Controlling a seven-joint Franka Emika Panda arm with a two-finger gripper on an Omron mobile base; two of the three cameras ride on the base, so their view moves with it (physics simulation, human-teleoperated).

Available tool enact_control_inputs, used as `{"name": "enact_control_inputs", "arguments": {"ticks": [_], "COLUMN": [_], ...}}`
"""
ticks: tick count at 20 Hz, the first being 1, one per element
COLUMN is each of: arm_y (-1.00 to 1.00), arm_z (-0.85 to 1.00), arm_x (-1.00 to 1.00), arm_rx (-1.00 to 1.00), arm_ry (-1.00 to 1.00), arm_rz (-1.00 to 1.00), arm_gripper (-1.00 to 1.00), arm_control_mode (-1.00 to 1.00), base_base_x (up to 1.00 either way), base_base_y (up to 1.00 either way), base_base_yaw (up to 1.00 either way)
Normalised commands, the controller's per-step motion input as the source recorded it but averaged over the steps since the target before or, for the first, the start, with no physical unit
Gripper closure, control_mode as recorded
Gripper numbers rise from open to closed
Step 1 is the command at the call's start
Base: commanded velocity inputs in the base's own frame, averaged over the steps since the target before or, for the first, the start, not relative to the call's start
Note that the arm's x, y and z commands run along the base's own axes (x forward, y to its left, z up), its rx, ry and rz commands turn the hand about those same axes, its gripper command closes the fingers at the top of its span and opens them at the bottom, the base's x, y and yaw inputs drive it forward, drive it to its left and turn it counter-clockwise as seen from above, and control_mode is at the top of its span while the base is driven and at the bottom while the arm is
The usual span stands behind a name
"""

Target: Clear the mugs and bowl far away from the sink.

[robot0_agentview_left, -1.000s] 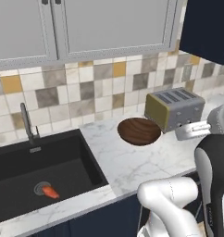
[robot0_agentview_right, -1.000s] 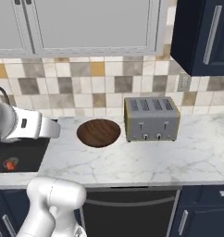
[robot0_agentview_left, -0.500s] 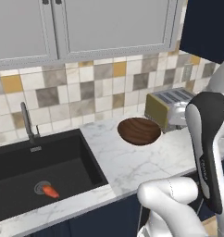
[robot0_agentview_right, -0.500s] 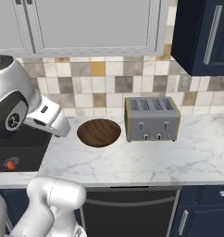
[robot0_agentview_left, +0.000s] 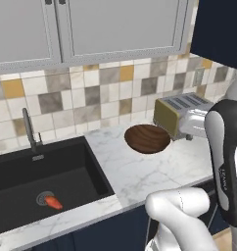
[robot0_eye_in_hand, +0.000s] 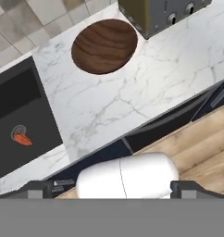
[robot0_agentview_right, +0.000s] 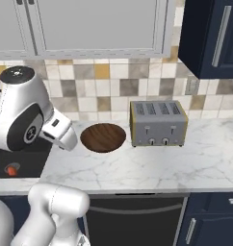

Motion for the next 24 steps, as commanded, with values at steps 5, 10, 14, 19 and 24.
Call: {"name": "enact_control_inputs", "arguments": {"ticks": [5,10,14,19,24], "arm_y": [-0.02,-0.24,-0.38,-0.38,-0.2], "arm_z": [-0.2,-0.22,-0.29,-0.36,-0.37], "arm_x": [0.21,0.29,0.16,0.09,0.25], "arm_rx": [-0.01,0.02,0.06,0.09,0.06], "arm_ry": [-0.05,0.02,0.02,0.0,0.0], "arm_rz": [0.0,-0.02,-0.06,-0.13,-0.14], "arm_gripper": [-1.0,-1.0,-1.0,-1.0,-1.0], "arm_control_mode": [-1.0,-1.0,-1.0,-1.0,-1.0], "base_base_x": [0.0,0.0,0.0,0.0,0.0], "base_base_y": [0.0,0.0,0.0,0.0,0.0], "base_base_yaw": [0.0,0.0,0.0,0.0,0.0]}}
